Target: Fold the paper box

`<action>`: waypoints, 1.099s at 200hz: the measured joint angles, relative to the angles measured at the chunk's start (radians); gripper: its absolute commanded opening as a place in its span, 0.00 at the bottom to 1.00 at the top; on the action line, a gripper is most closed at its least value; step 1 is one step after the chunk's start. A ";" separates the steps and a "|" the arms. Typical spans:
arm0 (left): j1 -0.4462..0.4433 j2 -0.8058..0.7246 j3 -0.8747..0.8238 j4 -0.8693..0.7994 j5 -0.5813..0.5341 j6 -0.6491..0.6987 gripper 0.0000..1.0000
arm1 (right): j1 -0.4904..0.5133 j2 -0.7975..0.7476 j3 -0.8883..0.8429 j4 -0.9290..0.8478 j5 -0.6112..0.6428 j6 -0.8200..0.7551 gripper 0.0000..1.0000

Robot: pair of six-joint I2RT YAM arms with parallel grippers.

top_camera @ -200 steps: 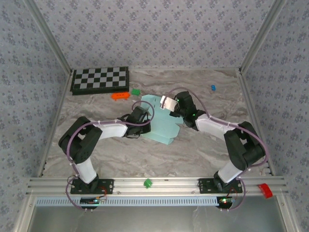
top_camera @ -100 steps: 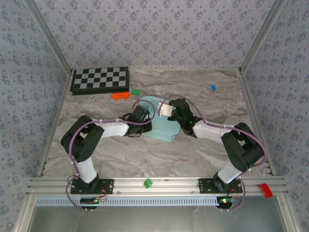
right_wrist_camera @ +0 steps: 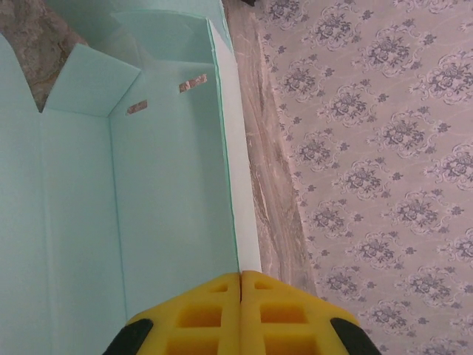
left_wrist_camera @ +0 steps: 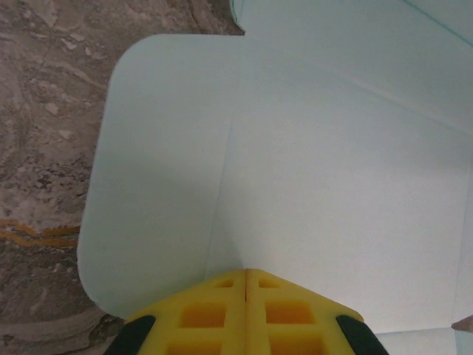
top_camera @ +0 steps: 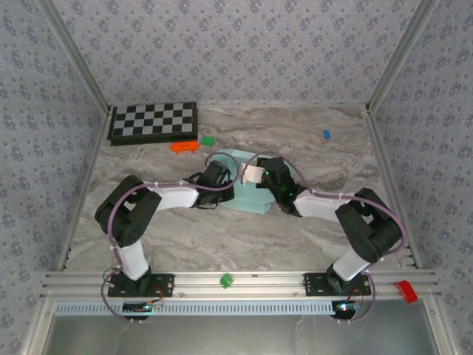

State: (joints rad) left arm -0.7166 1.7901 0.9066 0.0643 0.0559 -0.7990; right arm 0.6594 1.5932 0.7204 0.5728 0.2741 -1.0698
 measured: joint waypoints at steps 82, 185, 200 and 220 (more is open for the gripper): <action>-0.010 0.011 0.012 0.003 0.007 0.002 0.00 | -0.002 0.011 -0.011 0.034 -0.001 -0.058 0.00; -0.032 -0.222 0.057 -0.203 -0.056 0.074 0.32 | -0.060 0.013 0.012 0.027 -0.081 -0.125 0.00; -0.023 -0.286 0.079 -0.253 -0.105 0.100 0.37 | -0.062 0.013 0.013 0.024 -0.088 -0.126 0.00; 0.026 -0.341 0.090 -0.300 -0.142 0.146 0.45 | -0.064 0.013 0.017 0.016 -0.097 -0.127 0.00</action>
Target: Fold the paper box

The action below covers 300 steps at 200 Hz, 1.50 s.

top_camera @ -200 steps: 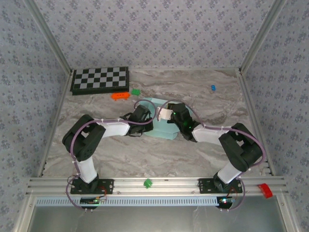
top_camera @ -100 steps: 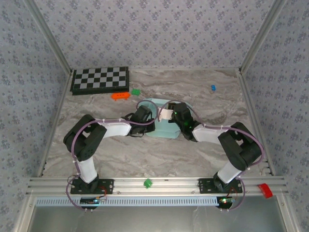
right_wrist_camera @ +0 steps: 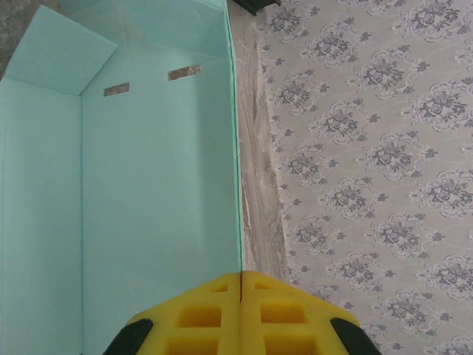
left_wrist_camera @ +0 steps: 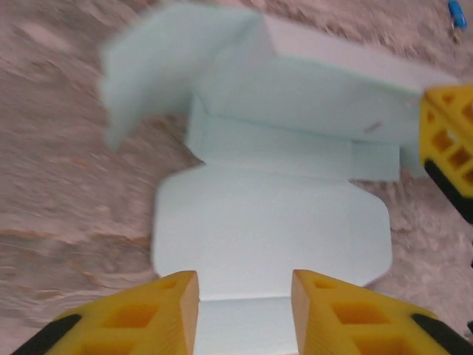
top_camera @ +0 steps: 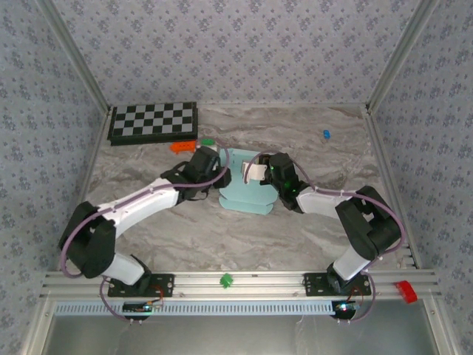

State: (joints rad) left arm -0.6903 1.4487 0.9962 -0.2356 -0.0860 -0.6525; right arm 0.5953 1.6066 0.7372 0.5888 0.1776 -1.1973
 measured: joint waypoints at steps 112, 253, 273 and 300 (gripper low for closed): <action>0.374 0.152 0.016 0.020 0.152 0.404 0.59 | -0.002 0.000 0.009 -0.032 -0.018 0.000 0.00; 0.328 0.356 0.202 0.055 0.361 0.574 0.54 | -0.015 0.000 0.052 -0.083 -0.036 0.000 0.00; 0.320 0.356 0.202 0.053 0.381 0.585 0.54 | -0.015 0.000 0.053 -0.087 -0.036 0.000 0.00; 0.316 0.356 0.202 0.053 0.407 0.593 0.53 | -0.015 0.000 0.053 -0.089 -0.036 0.001 0.00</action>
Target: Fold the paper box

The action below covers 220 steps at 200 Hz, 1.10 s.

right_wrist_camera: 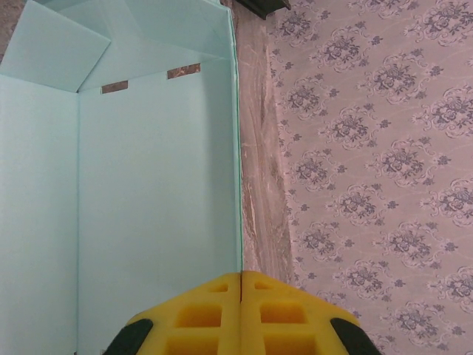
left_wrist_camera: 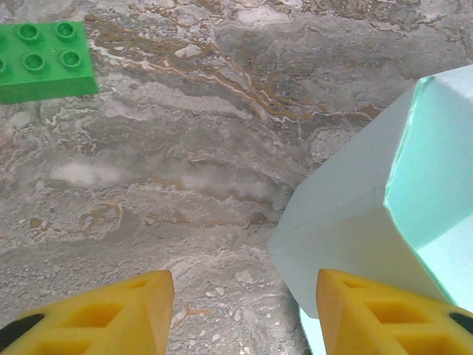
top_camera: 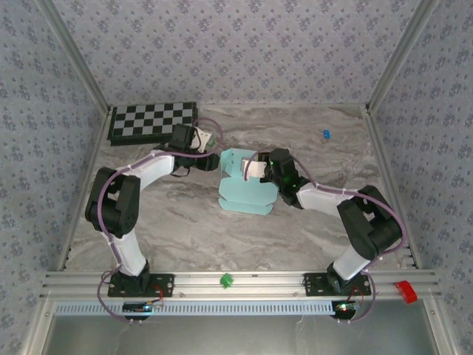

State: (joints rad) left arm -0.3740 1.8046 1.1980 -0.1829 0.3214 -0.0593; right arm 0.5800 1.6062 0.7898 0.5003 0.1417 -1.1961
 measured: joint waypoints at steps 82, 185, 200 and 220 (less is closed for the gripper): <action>-0.010 0.007 0.000 -0.001 0.097 0.014 0.52 | 0.000 0.002 0.002 -0.001 0.000 0.002 0.00; -0.060 0.080 0.009 0.026 0.109 0.014 0.52 | 0.000 0.011 0.006 -0.004 0.001 0.003 0.00; -0.063 0.094 0.019 0.035 0.105 0.014 0.53 | 0.000 0.014 0.006 -0.004 0.000 0.003 0.00; -0.068 0.105 0.022 0.057 0.096 0.014 0.52 | 0.000 0.016 0.008 -0.006 0.001 0.003 0.00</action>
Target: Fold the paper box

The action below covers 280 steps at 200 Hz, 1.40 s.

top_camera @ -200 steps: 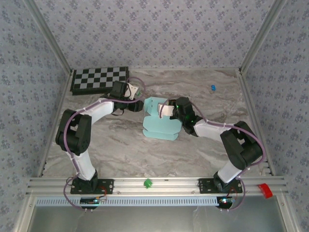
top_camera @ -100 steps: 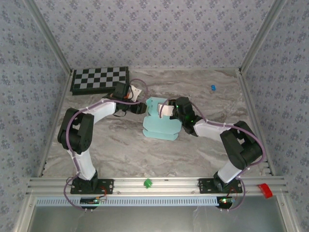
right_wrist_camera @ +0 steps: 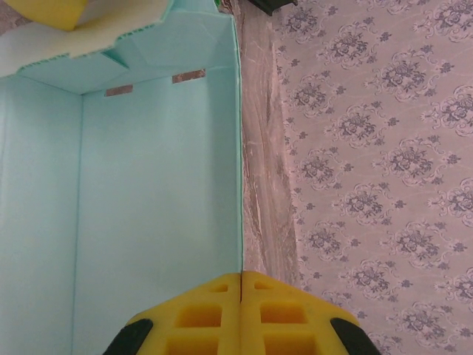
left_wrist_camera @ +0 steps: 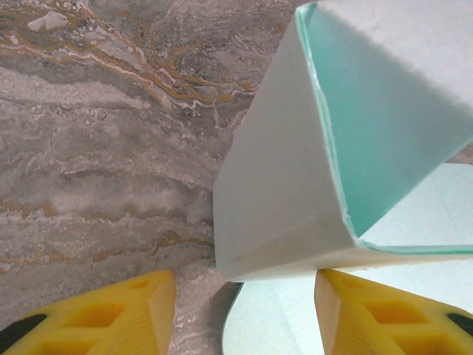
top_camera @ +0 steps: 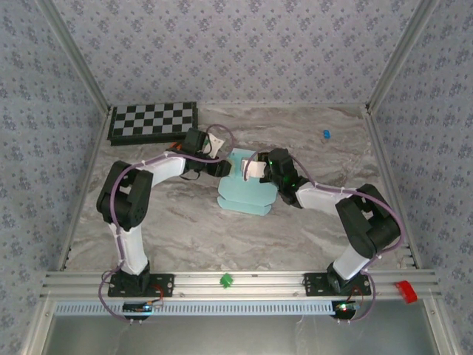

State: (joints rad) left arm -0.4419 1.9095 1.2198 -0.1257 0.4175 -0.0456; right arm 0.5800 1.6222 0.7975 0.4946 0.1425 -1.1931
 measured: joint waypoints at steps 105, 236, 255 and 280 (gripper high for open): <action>-0.029 0.034 0.001 0.145 -0.056 -0.008 0.53 | 0.003 0.000 0.000 -0.010 -0.001 0.019 0.00; -0.042 0.097 0.002 0.283 -0.060 -0.013 0.53 | 0.010 0.020 0.029 -0.041 -0.002 0.026 0.00; -0.049 0.103 0.005 0.286 -0.061 -0.018 0.53 | 0.010 0.023 0.032 -0.044 -0.005 0.026 0.00; -0.052 0.113 0.022 0.282 -0.072 -0.029 0.45 | 0.010 0.024 0.039 -0.051 -0.006 0.026 0.00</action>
State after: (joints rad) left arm -0.4942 2.0220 1.2419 0.1562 0.3458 -0.0746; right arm 0.5896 1.6459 0.8368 0.4438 0.1364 -1.1671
